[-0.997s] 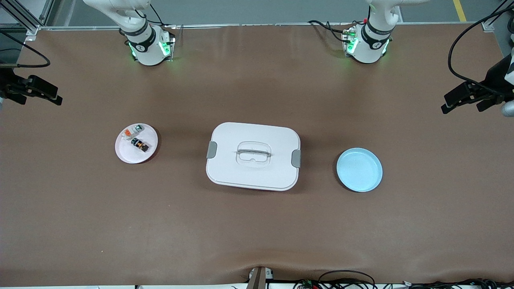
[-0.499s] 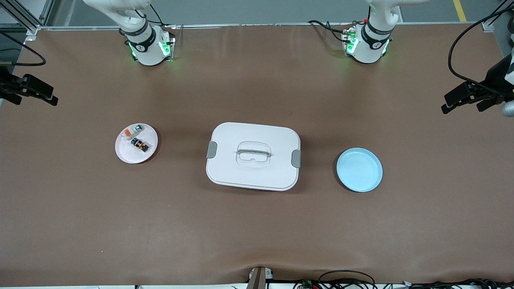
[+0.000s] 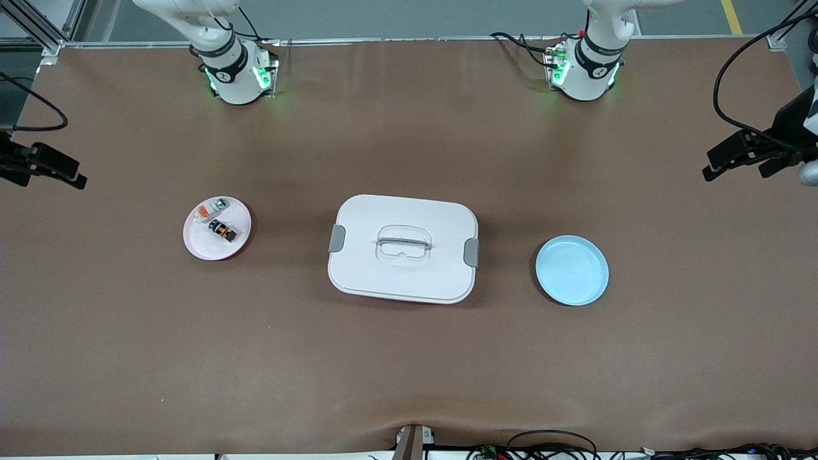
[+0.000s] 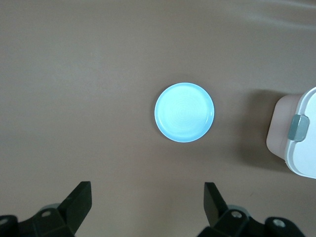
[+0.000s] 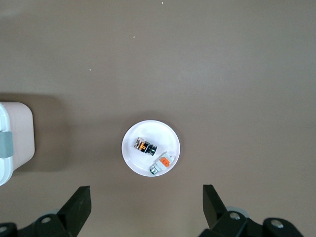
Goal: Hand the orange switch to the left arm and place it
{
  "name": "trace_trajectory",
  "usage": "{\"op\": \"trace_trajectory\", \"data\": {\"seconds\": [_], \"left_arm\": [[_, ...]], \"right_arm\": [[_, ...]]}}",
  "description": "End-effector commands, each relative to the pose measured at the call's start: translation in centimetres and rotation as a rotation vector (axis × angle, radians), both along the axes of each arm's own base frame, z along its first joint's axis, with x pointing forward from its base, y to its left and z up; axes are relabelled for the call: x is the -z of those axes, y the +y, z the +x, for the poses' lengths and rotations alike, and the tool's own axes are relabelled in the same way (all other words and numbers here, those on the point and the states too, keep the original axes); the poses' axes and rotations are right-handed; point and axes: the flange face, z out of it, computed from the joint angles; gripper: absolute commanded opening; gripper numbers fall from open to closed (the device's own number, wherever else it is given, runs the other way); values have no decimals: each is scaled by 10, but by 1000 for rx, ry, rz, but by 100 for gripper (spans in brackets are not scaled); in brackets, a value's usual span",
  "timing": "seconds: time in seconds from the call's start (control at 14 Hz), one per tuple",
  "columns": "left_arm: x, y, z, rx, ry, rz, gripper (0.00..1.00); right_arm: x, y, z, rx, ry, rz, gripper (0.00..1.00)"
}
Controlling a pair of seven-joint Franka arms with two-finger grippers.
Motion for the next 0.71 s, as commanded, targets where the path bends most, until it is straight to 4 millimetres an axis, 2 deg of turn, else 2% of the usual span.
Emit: {"op": "trace_trajectory", "data": {"seconds": [0.0, 0.21, 0.36, 0.5, 0.64], "left_arm": [[-2, 2, 1, 7, 6, 26, 100], [-2, 2, 1, 7, 6, 26, 100], [-2, 2, 1, 7, 6, 26, 100], [-2, 2, 1, 7, 6, 26, 100], [-3, 2, 1, 7, 4, 26, 100]], "right_arm": [[10, -5, 7, 0, 16, -5, 100], [28, -6, 13, 0, 56, -3, 100], [78, -24, 32, 24, 138, 10, 100], [90, -36, 35, 41, 155, 10, 100], [98, -38, 35, 46, 168, -1, 100]]}}
